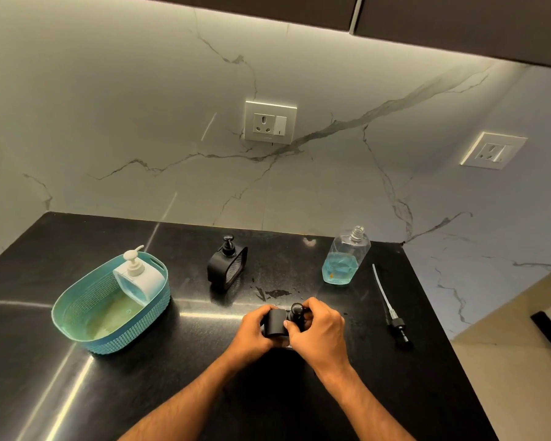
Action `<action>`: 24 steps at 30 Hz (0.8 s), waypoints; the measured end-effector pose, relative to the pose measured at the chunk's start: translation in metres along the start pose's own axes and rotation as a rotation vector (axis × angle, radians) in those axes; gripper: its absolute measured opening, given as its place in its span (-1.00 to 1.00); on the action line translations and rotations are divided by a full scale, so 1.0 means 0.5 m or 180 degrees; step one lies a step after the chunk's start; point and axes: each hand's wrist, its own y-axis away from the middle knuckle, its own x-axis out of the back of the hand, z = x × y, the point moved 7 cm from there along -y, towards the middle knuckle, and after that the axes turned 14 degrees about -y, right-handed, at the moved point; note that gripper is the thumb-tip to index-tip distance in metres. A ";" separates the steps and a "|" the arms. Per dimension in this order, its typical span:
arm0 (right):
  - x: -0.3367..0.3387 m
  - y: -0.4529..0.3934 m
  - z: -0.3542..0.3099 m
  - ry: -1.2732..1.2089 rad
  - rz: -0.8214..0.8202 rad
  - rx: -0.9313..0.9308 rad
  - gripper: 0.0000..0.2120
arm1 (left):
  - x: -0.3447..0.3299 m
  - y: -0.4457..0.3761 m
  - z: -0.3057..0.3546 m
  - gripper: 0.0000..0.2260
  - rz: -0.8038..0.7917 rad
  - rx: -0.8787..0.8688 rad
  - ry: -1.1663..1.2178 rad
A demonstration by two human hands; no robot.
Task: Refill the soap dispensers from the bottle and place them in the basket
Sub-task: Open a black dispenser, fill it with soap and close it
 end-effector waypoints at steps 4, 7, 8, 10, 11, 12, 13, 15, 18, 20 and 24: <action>0.001 0.002 -0.002 -0.0026 -0.0146 0.0184 -0.66 | 0.008 0.004 0.007 -0.58 -0.0008 0.0063 -0.0020; -0.002 -0.004 0.005 -0.0036 -0.0439 0.0271 -0.60 | 0.015 0.009 0.008 -0.56 -0.0049 0.0068 -0.0044; -0.004 -0.005 0.009 -0.0017 -0.0541 0.0314 -0.54 | 0.019 0.012 0.008 -0.56 -0.0069 0.0051 -0.0071; -0.010 -0.009 0.016 0.0022 -0.0813 0.0298 -0.43 | 0.031 0.019 0.006 -0.54 -0.0101 0.0051 -0.0055; -0.014 -0.010 0.019 0.0033 -0.0991 0.0246 -0.39 | 0.038 0.021 0.005 -0.53 -0.0103 0.0057 -0.0017; -0.023 -0.010 0.018 0.0060 -0.1209 0.0229 -0.37 | 0.049 0.026 0.003 -0.51 -0.0079 0.0066 0.0032; -0.033 -0.010 0.013 0.0118 -0.1407 0.0232 -0.36 | 0.065 0.031 0.003 -0.50 -0.0042 0.0084 0.0075; -0.046 -0.014 -0.005 0.0197 -0.1613 0.0316 -0.38 | 0.100 0.038 0.008 -0.52 -0.0011 0.0071 0.0126; -0.064 -0.026 -0.061 0.0118 -0.1666 0.0564 -0.43 | 0.165 0.055 0.012 -0.57 0.0074 0.0021 0.0160; -0.061 -0.040 -0.094 -0.0004 -0.1577 0.0647 -0.46 | 0.202 0.057 0.025 -0.56 0.0075 -0.0059 0.0201; -0.099 -0.060 -0.200 -0.0269 -0.1577 0.0973 -0.53 | 0.333 0.089 0.032 -0.47 0.0475 -0.0129 0.0264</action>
